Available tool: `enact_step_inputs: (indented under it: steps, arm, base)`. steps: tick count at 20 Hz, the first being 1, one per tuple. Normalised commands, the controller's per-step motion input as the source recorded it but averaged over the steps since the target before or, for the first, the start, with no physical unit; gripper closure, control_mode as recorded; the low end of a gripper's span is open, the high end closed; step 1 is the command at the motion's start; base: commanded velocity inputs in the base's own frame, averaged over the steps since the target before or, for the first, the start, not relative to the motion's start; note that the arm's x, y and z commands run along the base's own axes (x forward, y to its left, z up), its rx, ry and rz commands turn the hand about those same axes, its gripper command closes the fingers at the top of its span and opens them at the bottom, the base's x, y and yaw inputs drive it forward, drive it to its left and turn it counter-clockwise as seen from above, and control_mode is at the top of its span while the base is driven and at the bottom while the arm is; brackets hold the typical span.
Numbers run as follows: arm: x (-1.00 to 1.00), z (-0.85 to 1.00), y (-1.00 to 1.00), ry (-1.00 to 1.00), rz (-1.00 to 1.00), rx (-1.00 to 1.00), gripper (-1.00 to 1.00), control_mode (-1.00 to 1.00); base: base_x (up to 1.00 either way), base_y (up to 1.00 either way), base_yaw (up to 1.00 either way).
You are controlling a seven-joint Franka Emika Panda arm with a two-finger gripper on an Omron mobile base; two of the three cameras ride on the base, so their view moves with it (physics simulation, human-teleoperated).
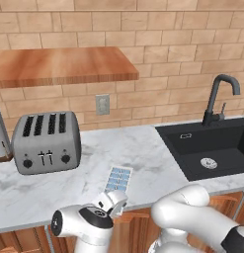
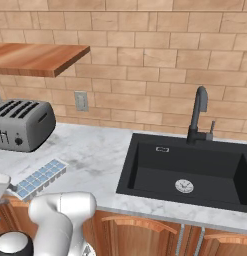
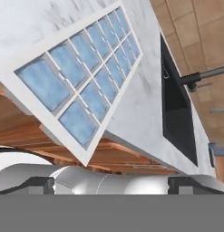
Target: The ice cube tray has been filled with water. Take the tray and place it in the freezer to make ice. Close the freezer door after placing the tray.
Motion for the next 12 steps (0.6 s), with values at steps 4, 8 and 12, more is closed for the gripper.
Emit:
enact_step_inputs:
  steps: [4, 8, 12]
  arm:
    - [0.09, -0.24, 0.07, 0.01, 0.00, -0.21, -1.00, -1.00]
    - [0.11, -0.22, 0.12, 0.00, 0.00, -0.21, -1.00, -1.00]
    - [0.18, -0.17, 0.11, 0.00, 0.00, -0.15, -1.00, -1.00]
  base:
    - [0.00, 0.00, 0.00]
    - [0.00, 0.00, 0.00]
    - [0.00, 0.00, 0.00]
